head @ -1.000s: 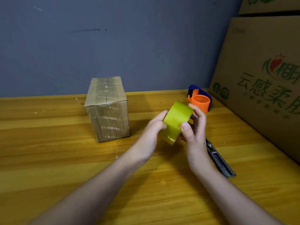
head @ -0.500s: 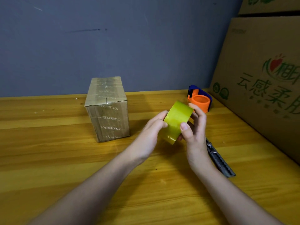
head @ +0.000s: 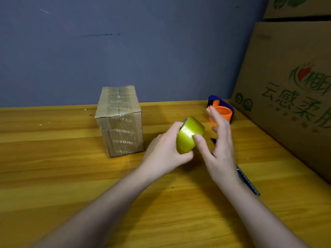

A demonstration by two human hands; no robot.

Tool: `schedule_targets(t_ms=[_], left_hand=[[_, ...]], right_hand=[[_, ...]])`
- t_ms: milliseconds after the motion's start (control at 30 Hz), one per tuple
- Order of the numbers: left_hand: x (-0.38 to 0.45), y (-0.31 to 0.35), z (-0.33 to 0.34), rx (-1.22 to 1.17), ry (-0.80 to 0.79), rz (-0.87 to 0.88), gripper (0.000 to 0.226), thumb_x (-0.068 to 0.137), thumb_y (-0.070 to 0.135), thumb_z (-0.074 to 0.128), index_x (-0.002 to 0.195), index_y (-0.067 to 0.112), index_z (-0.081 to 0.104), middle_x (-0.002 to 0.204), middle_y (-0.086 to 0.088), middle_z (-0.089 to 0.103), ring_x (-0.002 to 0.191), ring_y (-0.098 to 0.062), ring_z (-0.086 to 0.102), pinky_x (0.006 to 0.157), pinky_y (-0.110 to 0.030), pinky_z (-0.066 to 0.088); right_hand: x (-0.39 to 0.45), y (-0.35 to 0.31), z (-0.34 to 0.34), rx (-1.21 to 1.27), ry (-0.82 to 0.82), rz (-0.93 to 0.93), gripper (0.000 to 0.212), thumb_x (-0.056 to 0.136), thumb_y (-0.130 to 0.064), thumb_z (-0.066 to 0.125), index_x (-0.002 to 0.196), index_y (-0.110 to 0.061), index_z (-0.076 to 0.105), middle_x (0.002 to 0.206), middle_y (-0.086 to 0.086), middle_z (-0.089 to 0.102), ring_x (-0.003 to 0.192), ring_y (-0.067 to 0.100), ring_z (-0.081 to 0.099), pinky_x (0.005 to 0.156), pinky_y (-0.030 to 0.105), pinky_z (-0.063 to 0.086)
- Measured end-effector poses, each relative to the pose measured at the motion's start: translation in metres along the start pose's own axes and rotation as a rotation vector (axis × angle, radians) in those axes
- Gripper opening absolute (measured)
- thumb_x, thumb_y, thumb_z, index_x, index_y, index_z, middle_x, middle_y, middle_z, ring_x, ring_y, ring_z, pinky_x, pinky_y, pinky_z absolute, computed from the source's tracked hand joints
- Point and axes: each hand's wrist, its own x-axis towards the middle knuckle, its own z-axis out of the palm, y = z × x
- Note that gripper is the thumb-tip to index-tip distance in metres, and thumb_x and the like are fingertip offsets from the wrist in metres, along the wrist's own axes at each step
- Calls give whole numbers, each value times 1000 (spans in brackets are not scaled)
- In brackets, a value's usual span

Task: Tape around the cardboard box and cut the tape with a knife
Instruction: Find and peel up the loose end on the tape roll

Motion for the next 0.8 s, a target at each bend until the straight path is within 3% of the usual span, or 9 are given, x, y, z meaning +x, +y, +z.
schedule_targets(t_ms=[67,233,400,533,700,800], left_hand=[[-1,-2,-1,55,16,20,48,68,35,67,110,32,43,82,1,67,80,-29,64,67,-39,51],[-1,-3,-2,194,27,85,62,71,39,64,127,34,40,100,-3,71,94,-33,64,74,-39,52],[0,-4,-1,280,49,109,60,72,41,63,128,33,41,103,-4,71,97,-31,64,74,-35,48],[-1,-8,4,383,30,140,61,75,42,60,131,30,40,107,-3,70,101,-30,64,77,-33,47],[0,-12,6,461,29,175,59,76,42,59,130,28,40,108,-2,69,101,-29,63,82,-32,45],[1,-11,4,424,50,186,63,75,42,60,132,29,38,106,-3,70,98,-31,64,79,-33,47]], right_hand=[[3,4,-4,-113,-31,-138,48,91,-32,54,137,-23,45,139,-6,44,130,8,40,108,37,37],[-1,5,-2,-140,-6,-281,31,89,-24,62,119,-17,63,123,-4,56,111,13,53,99,22,38],[-1,4,-1,-36,51,-253,20,85,-20,67,103,-12,71,108,-2,61,100,16,58,85,34,49],[-1,3,0,57,24,-141,8,82,-14,71,89,-13,71,97,-1,59,94,20,58,72,35,48],[-1,7,1,53,-41,-114,5,84,-19,67,85,-14,67,94,-9,53,96,8,53,78,38,46],[-3,6,3,75,-6,-116,8,84,-19,65,90,-14,66,97,-7,53,95,12,54,77,39,48]])
